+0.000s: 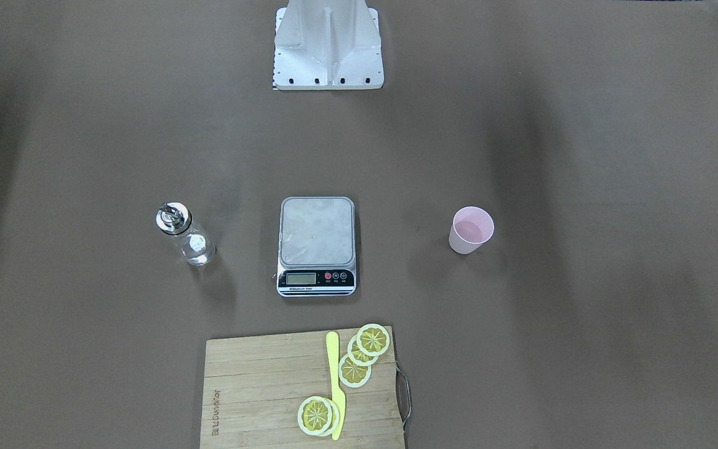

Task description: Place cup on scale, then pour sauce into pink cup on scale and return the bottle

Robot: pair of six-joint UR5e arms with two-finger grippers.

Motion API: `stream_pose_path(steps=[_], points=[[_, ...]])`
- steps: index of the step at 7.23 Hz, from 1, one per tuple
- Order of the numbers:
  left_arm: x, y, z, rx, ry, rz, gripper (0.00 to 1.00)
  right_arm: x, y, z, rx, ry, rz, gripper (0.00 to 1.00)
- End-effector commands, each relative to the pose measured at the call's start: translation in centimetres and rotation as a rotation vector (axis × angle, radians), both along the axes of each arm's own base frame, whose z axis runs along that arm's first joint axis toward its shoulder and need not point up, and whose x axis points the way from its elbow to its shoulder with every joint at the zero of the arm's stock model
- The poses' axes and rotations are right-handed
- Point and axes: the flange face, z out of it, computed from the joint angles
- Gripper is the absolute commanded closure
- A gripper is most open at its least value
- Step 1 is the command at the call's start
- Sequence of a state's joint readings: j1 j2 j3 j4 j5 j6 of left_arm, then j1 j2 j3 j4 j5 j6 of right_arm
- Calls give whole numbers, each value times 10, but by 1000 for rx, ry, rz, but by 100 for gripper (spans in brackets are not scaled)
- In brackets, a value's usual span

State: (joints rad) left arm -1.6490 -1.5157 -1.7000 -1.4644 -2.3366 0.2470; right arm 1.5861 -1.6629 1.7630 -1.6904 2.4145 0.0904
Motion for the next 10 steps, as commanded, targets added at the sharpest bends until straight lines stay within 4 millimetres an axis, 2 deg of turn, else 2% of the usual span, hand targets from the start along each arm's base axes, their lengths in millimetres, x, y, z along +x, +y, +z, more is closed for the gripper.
stream_pose_path(steps=[1, 2, 3, 5, 7, 8, 9, 10], points=[[0, 0, -2, 3, 7, -2, 1, 0, -1, -1, 1, 0, 1, 0], [0, -1, 0, 0, 7, -2, 1, 0, 0, -6, 8, 0, 3, 0], [0, -8, -15, 32, 2, 1, 1, 0, 1, -11, 16, -1, 4, 0], [-1, -13, -16, 82, -5, 4, 1, 0, 2, -17, 33, -4, 0, 0], [9, -10, 5, 36, 3, 19, 2, -2, 4, -18, 25, -26, 5, 0], [9, -10, 3, 36, 3, 15, 2, -2, 3, -19, 29, -26, 4, 0], [9, -14, -3, 43, -2, 13, 2, -1, 2, -24, 40, -18, 5, 0], [10, -22, -26, 28, 2, -41, 2, -2, 1, -34, 45, -24, 17, 0]])
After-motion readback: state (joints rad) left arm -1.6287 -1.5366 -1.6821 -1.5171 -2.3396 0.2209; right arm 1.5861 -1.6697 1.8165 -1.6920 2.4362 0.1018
